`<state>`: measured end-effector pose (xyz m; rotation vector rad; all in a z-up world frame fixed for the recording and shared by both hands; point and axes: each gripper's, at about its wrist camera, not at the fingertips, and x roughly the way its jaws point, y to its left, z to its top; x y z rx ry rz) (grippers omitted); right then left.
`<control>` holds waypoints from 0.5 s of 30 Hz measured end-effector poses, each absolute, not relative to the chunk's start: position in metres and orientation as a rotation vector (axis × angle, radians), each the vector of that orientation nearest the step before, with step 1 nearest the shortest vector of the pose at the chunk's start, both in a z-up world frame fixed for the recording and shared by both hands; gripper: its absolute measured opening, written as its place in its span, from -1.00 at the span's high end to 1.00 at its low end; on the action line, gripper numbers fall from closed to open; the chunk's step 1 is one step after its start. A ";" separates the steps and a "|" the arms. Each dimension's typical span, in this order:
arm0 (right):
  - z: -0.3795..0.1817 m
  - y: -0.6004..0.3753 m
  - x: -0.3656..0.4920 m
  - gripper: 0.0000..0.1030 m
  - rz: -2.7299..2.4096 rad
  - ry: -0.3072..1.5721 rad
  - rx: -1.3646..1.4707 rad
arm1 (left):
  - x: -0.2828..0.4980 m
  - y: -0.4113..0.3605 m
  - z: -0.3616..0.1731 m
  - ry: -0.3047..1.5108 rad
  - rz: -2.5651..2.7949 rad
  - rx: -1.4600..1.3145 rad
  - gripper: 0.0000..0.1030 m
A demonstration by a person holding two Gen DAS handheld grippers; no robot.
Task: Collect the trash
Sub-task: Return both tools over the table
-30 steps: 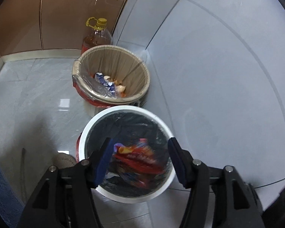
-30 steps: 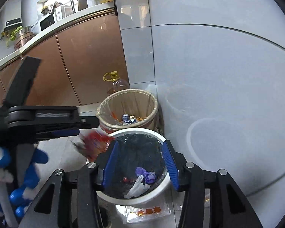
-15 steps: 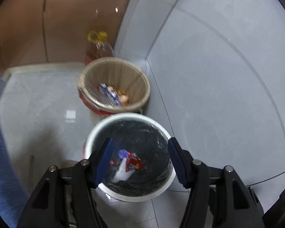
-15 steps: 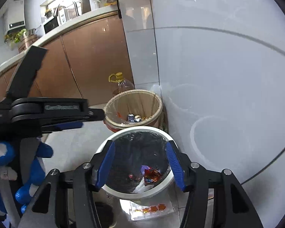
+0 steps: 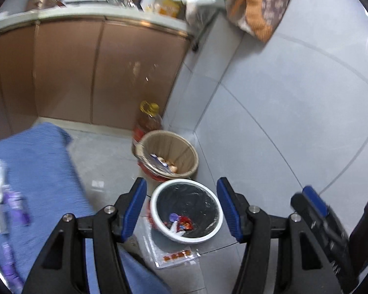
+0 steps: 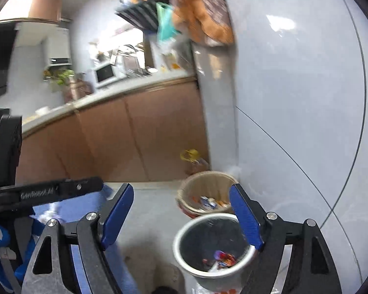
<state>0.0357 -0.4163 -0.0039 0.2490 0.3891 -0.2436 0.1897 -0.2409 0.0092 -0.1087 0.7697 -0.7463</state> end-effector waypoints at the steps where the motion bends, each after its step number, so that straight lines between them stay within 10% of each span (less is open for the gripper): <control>1: 0.003 -0.408 0.034 -0.53 -0.220 0.379 0.238 | 0.184 -0.224 0.015 0.756 -0.737 -0.117 -0.12; 15: 0.037 -0.299 0.050 -0.51 0.099 0.395 0.186 | 0.130 0.004 -0.010 0.736 -0.408 -0.220 -0.12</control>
